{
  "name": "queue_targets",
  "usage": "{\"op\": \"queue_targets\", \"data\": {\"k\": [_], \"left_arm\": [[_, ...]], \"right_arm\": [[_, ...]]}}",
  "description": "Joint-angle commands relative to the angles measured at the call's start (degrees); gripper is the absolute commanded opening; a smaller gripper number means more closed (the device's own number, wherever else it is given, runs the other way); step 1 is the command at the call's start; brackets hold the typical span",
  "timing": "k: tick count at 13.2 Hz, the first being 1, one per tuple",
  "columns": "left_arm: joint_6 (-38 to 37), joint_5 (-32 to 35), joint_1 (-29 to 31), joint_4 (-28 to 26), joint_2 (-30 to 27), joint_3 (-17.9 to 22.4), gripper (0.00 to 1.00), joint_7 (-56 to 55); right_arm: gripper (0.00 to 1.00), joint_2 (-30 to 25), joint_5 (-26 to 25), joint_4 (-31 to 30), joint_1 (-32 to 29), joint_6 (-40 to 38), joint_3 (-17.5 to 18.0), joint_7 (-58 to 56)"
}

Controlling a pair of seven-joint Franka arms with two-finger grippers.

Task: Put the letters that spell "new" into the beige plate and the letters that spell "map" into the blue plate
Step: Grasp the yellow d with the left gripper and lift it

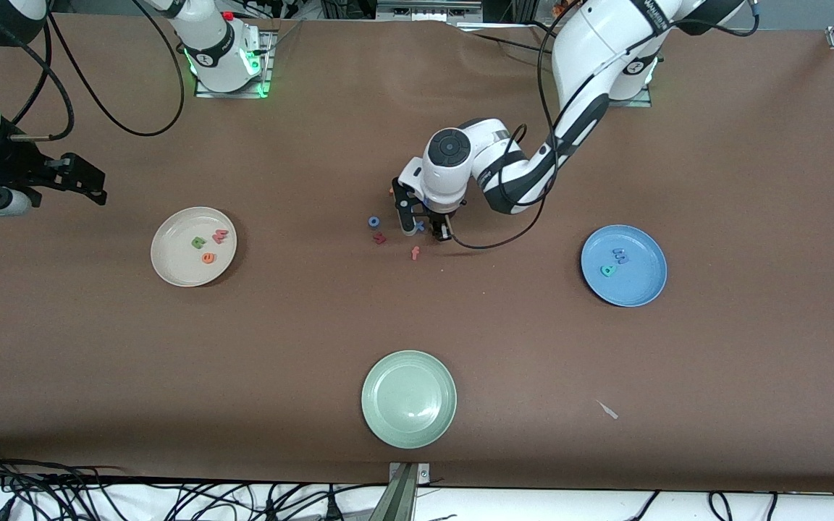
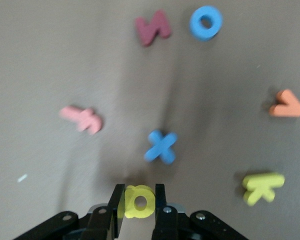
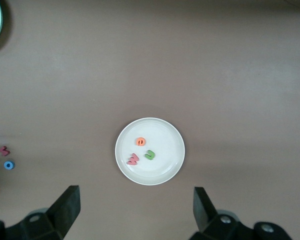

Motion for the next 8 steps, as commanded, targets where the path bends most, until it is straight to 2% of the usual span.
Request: {"op": "queue_targets", "data": {"k": [1,5,8], "left_arm": [[-8.7,1.9,3.0,-0.7,-6.3,-0.4,0.11,1.0],[-19.5,1.3,11.7,-0.7,-11.2,-0.4,0.12,8.6],[-21.9,1.3,21.1,-0.8,-11.6,-0.4,0.12,18.0]], "right_arm": [[1.00,-1.4,1.6,-1.6,-1.8,0.3,0.8,-0.1],[1.00,-1.2,1.6,-1.3,-2.3,0.1,0.8,-0.9],[1.00,-0.8,1.6,-1.3,-2.2,0.1,0.8,-0.7]]}}
